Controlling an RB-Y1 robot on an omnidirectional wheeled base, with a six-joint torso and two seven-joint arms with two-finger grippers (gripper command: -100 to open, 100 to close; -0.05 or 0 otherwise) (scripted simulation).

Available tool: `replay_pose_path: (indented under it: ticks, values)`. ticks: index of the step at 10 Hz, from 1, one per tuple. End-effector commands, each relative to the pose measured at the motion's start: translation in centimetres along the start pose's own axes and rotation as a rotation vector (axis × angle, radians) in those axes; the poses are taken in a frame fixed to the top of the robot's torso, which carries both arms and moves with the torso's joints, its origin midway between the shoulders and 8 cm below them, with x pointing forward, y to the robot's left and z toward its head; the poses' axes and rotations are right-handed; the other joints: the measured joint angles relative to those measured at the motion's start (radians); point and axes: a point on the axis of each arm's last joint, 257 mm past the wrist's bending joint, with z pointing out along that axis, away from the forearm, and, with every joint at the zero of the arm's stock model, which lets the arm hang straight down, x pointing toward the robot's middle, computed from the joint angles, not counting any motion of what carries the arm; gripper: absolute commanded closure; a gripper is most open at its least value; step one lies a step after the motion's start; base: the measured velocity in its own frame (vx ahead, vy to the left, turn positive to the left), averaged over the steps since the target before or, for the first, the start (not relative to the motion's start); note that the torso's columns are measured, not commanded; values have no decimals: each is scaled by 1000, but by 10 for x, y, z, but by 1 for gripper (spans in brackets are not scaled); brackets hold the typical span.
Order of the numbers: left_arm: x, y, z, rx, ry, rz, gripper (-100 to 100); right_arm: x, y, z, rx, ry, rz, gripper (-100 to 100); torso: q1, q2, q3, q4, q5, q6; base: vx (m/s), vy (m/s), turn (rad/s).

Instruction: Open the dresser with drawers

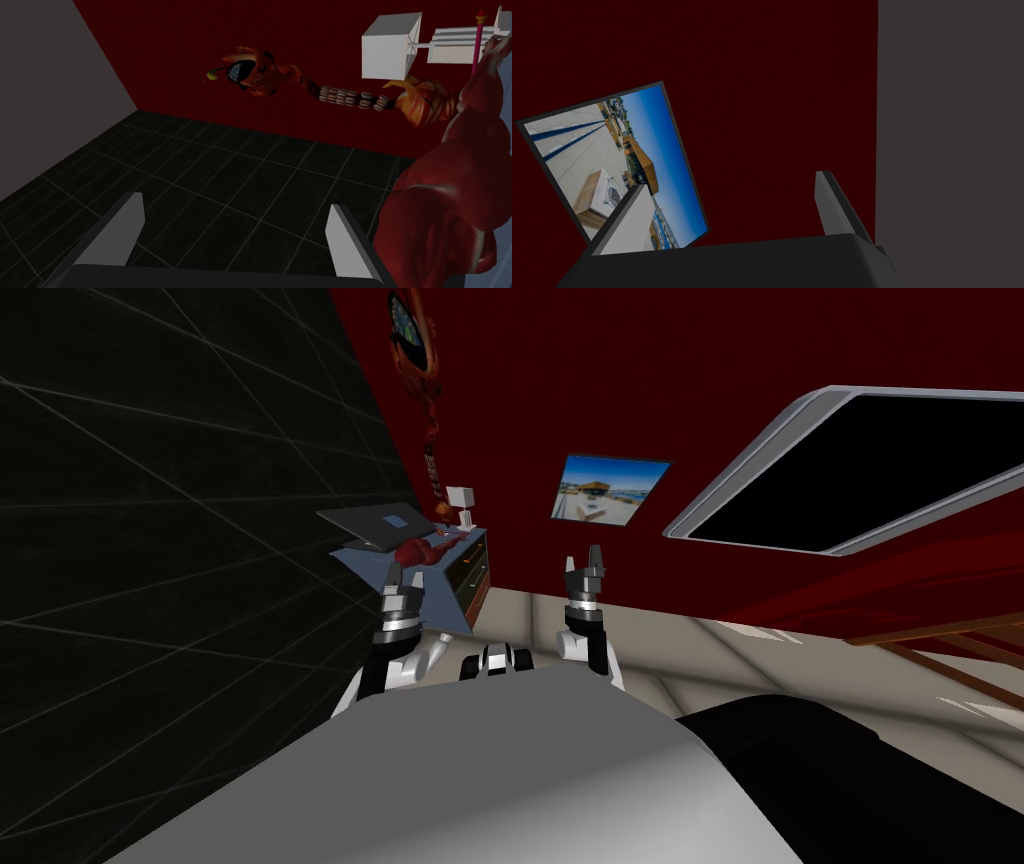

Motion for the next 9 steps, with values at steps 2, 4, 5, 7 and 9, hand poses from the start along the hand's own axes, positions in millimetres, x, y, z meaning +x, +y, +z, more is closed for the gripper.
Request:
replay_pose_path:
  ticks: [2,4,5,7,9]
  values:
    - [11,33,-5,-65,77,49,-100,0,0,0,0,0,0,0,1,1,0,1,0,0,94,11,-31]
    - [13,42,-7,-80,84,56,-100,0,0,0,0,0,0,0,0,2,1,1,0,0,74,7,-15]
    - [14,50,-8,-96,90,61,-100,0,0,0,0,0,0,0,0,4,2,1,0,0,68,0,-31]
    - [18,72,-12,-141,99,71,-100,0,0,0,0,0,0,0,0,1,0,1,0,0,119,-5,-37]
    - [20,86,-15,-170,101,75,-100,0,0,0,0,0,0,0,1,1,0,1,0,0,91,10,-27]
